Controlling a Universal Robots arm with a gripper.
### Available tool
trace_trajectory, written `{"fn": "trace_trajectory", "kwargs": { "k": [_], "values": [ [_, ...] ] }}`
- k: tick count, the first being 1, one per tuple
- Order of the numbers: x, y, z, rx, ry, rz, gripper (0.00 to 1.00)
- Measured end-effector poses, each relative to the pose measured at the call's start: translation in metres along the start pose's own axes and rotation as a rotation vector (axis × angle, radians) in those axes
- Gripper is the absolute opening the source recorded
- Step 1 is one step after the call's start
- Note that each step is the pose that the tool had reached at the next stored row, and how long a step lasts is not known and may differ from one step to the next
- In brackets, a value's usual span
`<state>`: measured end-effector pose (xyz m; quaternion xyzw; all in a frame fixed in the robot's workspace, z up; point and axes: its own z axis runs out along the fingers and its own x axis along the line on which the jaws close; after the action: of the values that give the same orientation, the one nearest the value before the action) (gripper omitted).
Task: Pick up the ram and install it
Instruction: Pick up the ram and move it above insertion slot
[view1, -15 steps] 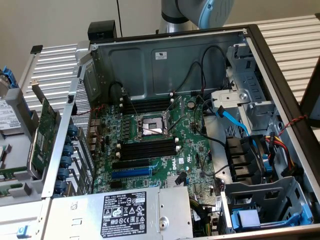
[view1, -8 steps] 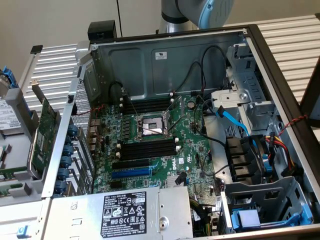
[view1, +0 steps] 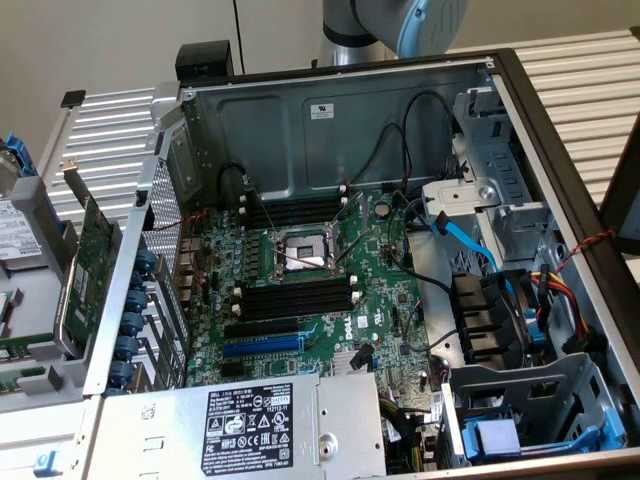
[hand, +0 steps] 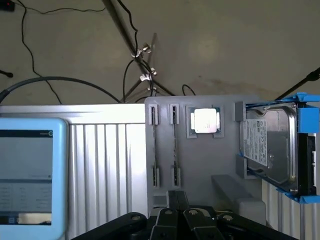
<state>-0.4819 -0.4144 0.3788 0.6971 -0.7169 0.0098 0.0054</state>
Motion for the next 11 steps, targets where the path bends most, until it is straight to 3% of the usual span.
{"fn": "trace_trajectory", "kwargs": {
  "k": [11],
  "values": [
    [-0.0005,0.0017,0.0011,0.0024,0.0009,-0.032,0.1]
  ]
}}
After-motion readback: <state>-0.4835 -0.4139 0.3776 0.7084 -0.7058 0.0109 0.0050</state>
